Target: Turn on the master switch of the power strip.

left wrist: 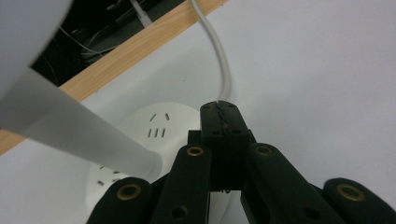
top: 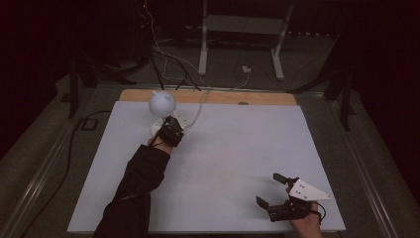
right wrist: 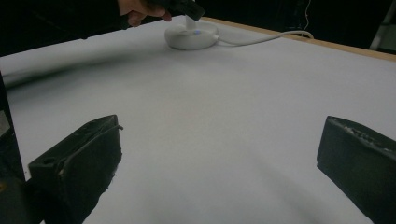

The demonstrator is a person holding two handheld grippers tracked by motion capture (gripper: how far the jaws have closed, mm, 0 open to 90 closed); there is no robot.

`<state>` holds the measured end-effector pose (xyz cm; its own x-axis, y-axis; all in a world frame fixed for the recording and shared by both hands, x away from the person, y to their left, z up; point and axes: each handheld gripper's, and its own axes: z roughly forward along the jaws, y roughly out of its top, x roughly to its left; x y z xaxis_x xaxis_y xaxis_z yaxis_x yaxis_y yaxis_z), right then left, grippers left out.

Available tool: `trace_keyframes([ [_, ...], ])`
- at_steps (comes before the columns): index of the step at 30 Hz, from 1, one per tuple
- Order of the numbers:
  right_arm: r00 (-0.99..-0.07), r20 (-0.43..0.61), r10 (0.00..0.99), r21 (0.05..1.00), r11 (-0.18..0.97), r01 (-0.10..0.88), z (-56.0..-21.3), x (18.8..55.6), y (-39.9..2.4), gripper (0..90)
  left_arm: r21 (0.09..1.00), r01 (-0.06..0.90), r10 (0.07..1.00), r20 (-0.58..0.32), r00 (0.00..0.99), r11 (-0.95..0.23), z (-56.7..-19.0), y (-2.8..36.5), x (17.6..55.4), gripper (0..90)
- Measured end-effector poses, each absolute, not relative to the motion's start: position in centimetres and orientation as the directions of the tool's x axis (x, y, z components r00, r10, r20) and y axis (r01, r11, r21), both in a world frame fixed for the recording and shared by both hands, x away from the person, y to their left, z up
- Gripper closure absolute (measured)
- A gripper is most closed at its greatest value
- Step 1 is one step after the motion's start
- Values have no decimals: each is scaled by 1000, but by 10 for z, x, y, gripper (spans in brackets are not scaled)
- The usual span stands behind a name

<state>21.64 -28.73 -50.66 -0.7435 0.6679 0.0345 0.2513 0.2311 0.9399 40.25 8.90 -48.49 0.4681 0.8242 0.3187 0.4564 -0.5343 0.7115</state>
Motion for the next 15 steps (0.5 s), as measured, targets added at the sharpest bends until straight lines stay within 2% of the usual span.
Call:
trace_keyframes([
  [8,-743,34,668,940,231,251,-507,217,-287,0,739,473,844,242,478,-479,-474,97,394,900],
  [9,-743,33,668,939,233,252,-507,217,-287,1,744,470,845,235,481,-475,-473,98,393,773],
  [12,-743,33,669,939,233,252,-507,217,-287,1,757,467,836,188,515,-458,-468,99,387,763],
  [15,-742,33,670,940,231,250,-506,216,-288,1,761,472,822,137,553,-445,-465,98,384,653],
])
